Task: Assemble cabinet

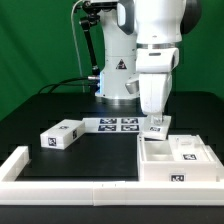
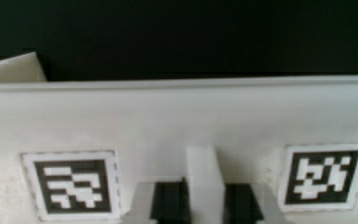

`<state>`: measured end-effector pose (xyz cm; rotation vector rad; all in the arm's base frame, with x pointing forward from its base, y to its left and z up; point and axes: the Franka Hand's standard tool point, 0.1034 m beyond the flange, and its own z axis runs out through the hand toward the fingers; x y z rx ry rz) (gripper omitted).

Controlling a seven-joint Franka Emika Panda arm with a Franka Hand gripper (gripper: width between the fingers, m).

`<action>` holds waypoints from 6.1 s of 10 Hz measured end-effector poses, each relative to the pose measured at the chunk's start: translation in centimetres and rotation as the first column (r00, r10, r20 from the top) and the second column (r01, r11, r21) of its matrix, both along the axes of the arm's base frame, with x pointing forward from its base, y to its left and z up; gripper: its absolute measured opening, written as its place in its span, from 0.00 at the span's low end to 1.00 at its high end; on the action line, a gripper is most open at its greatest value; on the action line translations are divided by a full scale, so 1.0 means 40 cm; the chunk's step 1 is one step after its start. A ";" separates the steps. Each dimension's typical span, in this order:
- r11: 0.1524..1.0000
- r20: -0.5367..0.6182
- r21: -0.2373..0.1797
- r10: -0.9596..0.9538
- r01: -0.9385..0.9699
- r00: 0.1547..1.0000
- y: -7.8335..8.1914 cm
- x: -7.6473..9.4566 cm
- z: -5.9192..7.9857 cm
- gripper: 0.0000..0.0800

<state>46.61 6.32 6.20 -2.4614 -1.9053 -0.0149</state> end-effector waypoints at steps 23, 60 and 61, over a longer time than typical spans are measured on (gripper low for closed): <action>0.983 0.029 0.017 0.180 -0.181 0.983 -0.016 0.100 -0.012 0.09; 0.727 0.111 0.194 -0.683 0.659 0.721 0.033 0.093 0.061 1.00; 0.669 0.094 0.218 -0.739 0.711 0.667 0.019 0.084 0.043 1.00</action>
Offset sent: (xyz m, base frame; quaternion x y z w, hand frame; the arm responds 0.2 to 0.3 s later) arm -0.0040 0.0069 -0.0053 0.0143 -0.0010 -0.0210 0.9997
